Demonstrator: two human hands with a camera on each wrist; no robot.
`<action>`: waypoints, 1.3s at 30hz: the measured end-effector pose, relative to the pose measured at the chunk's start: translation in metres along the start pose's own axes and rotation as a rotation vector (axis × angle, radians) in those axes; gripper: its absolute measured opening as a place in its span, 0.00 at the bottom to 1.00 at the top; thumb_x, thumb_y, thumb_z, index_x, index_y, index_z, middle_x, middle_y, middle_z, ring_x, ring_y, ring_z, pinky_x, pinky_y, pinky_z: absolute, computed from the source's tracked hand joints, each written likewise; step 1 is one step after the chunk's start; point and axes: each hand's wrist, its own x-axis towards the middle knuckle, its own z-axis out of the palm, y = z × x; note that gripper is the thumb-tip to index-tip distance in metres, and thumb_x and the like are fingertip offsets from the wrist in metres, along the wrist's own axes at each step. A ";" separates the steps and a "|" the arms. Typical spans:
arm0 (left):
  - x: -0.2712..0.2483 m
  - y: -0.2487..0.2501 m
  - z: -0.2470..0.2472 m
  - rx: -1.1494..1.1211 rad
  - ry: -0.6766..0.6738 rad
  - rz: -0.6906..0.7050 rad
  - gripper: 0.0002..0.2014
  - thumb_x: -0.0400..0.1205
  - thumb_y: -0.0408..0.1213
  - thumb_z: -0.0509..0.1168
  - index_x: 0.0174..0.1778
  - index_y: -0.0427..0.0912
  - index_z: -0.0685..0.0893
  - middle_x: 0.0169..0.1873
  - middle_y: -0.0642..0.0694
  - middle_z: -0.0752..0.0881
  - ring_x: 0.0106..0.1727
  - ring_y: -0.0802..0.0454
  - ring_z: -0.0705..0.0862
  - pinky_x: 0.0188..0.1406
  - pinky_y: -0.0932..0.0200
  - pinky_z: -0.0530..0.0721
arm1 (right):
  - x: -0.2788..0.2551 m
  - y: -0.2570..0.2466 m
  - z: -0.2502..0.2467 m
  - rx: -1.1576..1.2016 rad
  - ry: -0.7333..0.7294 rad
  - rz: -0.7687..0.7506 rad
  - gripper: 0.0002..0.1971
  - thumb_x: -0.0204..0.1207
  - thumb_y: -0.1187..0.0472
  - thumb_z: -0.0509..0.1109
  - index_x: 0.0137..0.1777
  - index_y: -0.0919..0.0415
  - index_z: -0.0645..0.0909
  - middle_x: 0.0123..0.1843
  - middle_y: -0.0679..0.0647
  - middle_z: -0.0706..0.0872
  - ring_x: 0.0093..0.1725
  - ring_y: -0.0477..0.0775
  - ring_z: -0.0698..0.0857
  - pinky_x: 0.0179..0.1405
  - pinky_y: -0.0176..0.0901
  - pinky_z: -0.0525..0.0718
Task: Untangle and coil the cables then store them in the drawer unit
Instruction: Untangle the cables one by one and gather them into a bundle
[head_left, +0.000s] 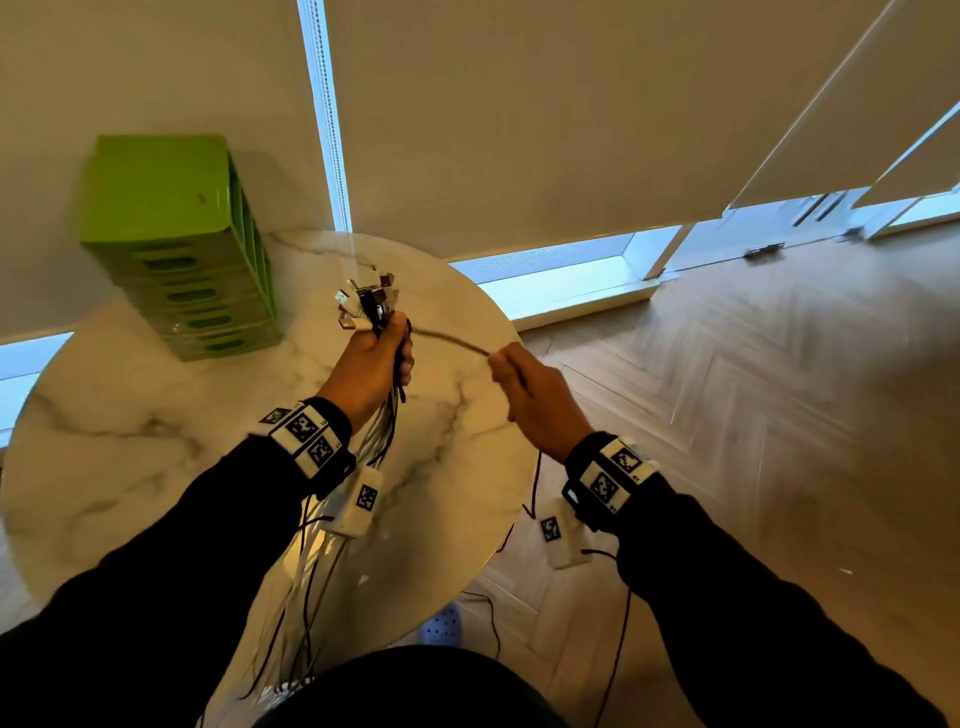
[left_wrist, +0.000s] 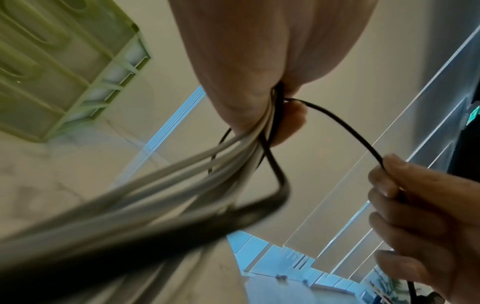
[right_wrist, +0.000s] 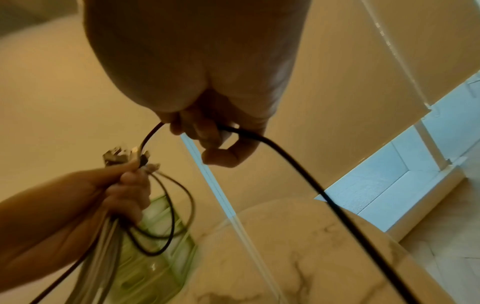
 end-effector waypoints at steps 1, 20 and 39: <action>0.000 0.000 0.000 -0.027 -0.004 -0.004 0.19 0.92 0.48 0.55 0.35 0.45 0.71 0.28 0.51 0.72 0.26 0.55 0.69 0.28 0.59 0.70 | 0.004 0.003 -0.006 0.009 0.056 0.058 0.16 0.90 0.50 0.56 0.49 0.61 0.74 0.35 0.56 0.82 0.32 0.61 0.83 0.34 0.58 0.86; -0.017 0.015 -0.011 -0.270 -0.057 -0.017 0.18 0.92 0.48 0.55 0.36 0.45 0.70 0.25 0.51 0.70 0.27 0.53 0.75 0.29 0.58 0.77 | -0.005 -0.031 0.049 -0.009 -0.448 0.096 0.14 0.87 0.47 0.63 0.56 0.59 0.76 0.43 0.56 0.84 0.45 0.60 0.85 0.48 0.53 0.85; -0.017 0.024 -0.038 -0.331 -0.047 -0.084 0.17 0.93 0.43 0.52 0.36 0.48 0.67 0.24 0.53 0.63 0.22 0.58 0.59 0.24 0.62 0.56 | -0.064 0.057 0.036 -0.684 -1.097 0.561 0.20 0.84 0.51 0.67 0.72 0.58 0.75 0.72 0.55 0.82 0.68 0.58 0.82 0.71 0.53 0.79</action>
